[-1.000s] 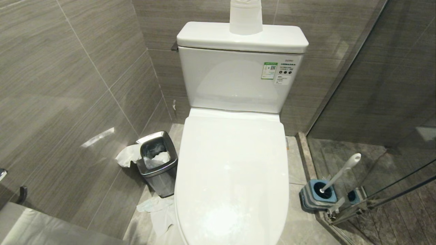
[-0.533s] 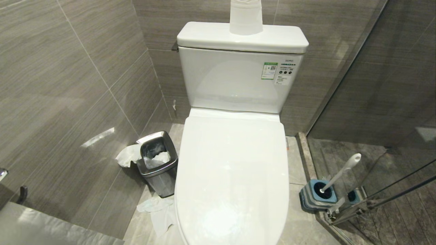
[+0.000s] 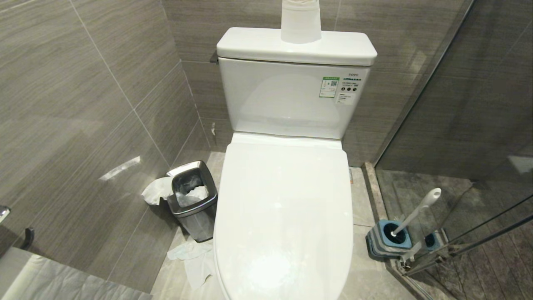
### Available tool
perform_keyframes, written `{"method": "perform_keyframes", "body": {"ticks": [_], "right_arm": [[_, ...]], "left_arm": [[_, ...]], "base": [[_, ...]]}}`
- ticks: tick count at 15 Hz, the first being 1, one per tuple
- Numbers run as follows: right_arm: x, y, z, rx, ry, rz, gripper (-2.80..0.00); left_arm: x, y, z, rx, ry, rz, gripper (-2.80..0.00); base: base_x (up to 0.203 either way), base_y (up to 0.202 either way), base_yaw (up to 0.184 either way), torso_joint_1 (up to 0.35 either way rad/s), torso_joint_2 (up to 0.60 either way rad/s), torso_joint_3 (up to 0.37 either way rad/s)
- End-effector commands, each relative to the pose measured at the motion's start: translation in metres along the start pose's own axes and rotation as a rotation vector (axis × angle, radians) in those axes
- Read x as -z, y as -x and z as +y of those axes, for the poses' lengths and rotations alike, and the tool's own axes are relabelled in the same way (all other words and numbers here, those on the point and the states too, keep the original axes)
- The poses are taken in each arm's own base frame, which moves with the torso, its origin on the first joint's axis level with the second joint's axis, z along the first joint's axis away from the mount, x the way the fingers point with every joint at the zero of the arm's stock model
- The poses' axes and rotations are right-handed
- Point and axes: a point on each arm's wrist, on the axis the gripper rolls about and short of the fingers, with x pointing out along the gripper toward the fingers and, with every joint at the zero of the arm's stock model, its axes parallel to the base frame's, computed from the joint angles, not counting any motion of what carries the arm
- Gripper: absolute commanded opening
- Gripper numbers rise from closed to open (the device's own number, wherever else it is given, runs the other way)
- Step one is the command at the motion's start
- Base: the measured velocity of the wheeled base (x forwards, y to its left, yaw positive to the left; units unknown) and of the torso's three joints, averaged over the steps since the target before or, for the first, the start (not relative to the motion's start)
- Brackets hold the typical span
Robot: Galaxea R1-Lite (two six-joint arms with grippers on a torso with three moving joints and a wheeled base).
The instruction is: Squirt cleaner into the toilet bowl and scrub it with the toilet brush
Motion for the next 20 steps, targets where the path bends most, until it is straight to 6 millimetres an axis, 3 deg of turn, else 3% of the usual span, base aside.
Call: {"method": "perform_keyframes", "body": {"ticks": [1, 10, 20], "right_arm": [[0.000, 0.000, 0.000, 0.000, -0.001, 0.001, -2.80], [0.000, 0.000, 0.000, 0.000, -0.001, 0.001, -2.80], [0.000, 0.000, 0.000, 0.001, -0.001, 0.000, -2.80]], "left_arm": [[0.018, 0.033, 0.005, -0.029, -0.009, -0.023, -2.80], [0.068, 0.092, 0.005, -0.023, -0.064, -0.099, -2.80], [0.107, 0.123, 0.000, 0.038, -0.105, -0.146, -2.80]], "base": [[0.000, 0.000, 0.000, 0.000, 0.00, 0.000], [0.000, 0.000, 0.000, 0.000, 0.00, 0.000], [0.000, 0.000, 0.000, 0.000, 0.00, 0.000]]}}
